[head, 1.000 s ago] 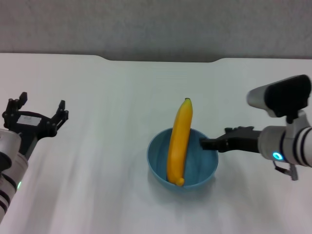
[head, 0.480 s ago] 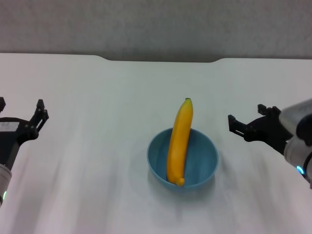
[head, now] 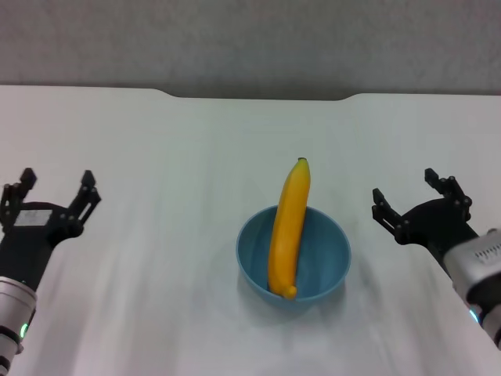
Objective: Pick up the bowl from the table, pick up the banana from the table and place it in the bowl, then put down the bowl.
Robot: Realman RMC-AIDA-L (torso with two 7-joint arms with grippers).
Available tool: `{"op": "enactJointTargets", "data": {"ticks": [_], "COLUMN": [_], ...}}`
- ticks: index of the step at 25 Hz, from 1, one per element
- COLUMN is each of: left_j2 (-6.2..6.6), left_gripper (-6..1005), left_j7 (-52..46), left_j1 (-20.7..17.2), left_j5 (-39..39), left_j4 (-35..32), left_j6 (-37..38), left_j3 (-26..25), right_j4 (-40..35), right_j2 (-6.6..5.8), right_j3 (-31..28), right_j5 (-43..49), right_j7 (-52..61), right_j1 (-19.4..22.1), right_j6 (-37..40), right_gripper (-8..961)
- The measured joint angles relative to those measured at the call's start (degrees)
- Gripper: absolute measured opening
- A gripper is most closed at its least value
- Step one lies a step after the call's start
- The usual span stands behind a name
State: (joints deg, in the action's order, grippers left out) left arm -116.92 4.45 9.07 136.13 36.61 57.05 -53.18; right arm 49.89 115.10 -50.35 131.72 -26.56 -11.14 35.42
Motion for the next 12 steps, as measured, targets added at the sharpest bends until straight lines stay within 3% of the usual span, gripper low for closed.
{"op": "enactJointTargets", "data": {"ticks": [6, 12], "left_j2": [-0.14, -0.24], "left_gripper": [908, 908], "left_j7": [-0.25, 0.07], "left_j1": [2.15, 2.68], "left_j5": [0.43, 0.67], "left_j4": [-3.27, -3.96], "left_j6": [0.53, 0.63], "left_j3": [2.37, 3.99], "right_j4": [-11.21, -19.34], "right_j2": [0.2, 0.49], "right_j3": [7.56, 10.7], "right_j5": [0.13, -0.08], "right_j7": [7.0, 12.66], "right_j1": [-3.47, -5.55], "right_j6": [14.79, 22.26], "right_gripper": [884, 884]}}
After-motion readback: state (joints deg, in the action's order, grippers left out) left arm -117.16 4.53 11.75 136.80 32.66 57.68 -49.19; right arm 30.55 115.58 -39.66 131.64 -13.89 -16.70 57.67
